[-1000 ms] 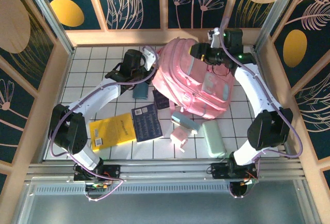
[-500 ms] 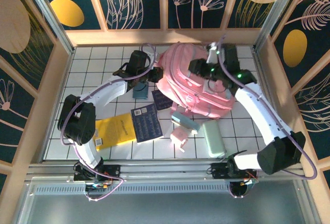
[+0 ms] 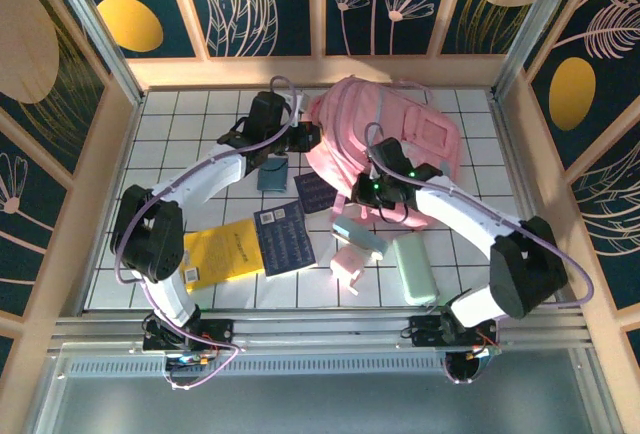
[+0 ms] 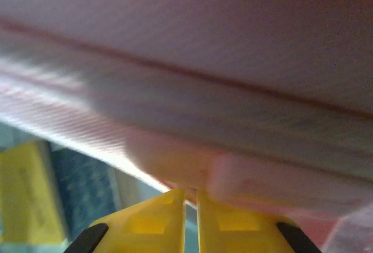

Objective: Pack the student bag

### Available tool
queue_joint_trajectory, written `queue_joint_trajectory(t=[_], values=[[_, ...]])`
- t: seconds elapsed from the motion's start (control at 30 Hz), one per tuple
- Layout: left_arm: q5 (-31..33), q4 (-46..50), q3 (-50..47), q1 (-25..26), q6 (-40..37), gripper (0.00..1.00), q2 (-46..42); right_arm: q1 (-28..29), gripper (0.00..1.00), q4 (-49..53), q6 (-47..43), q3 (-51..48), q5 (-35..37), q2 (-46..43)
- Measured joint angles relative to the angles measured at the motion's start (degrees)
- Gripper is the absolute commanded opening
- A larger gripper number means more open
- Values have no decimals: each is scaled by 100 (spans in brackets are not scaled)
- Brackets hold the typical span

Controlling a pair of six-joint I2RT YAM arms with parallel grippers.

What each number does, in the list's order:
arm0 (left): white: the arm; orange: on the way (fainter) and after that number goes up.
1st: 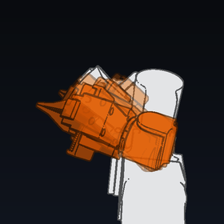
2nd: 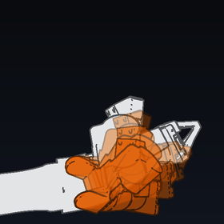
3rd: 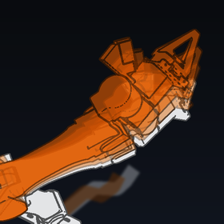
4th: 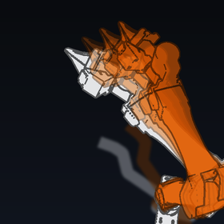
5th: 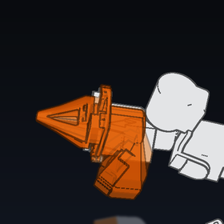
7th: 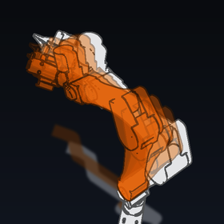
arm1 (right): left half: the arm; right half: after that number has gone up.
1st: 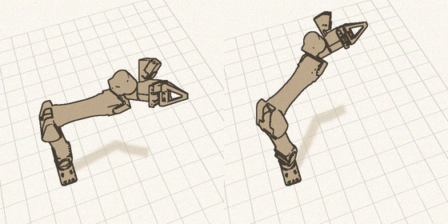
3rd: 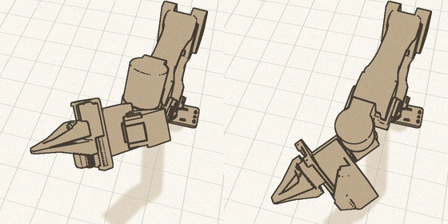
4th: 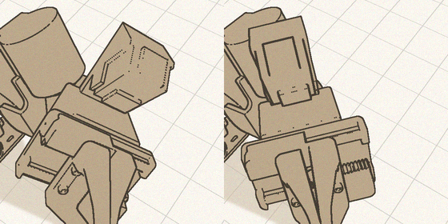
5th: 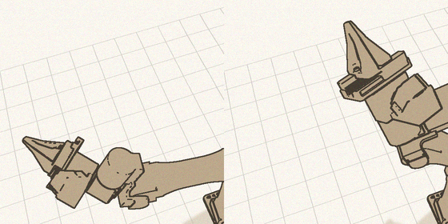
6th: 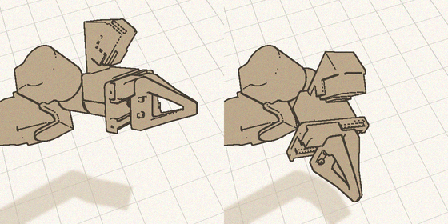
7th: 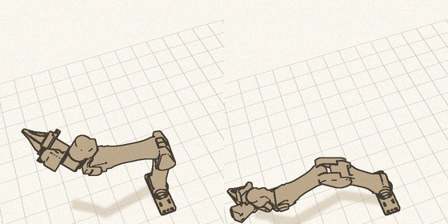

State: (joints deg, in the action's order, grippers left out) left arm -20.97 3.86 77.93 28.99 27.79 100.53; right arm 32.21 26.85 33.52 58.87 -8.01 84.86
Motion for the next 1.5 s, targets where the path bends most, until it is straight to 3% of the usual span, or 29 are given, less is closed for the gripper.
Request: queue_joint_trajectory(t=[0.33,0.53,0.7,0.77,0.87,1.07,1.33,1.43,1.5], values=[[-11,-328,-702,28,94,0,-428,-1228,25,216,-286,938,1071,800],[-72,-452,-675,387,149,0,-240,-1738,34,179,-295,1154,1178,739],[-125,-520,-476,791,293,0,238,-1895,46,48,-46,1051,756,184],[-166,-540,-439,918,402,0,417,-1895,60,-151,295,798,332,-262],[-199,-610,-415,1040,527,0,588,-1895,70,-660,1012,94,-308,-981],[-238,-754,-398,1130,660,0,621,-1893,70,-1869,2986,-1462,-1303,-1635],[-229,-796,-398,1143,721,0,621,-1893,65,-3163,4586,-2135,-1720,-1355],[-219,-800,-398,1185,723,0,621,-1886,57,-3694,4800,-2153,-1777,-997],[-221,-807,-398,1215,723,0,621,-1886,42,-3941,4830,-2140,-1792,-776]])
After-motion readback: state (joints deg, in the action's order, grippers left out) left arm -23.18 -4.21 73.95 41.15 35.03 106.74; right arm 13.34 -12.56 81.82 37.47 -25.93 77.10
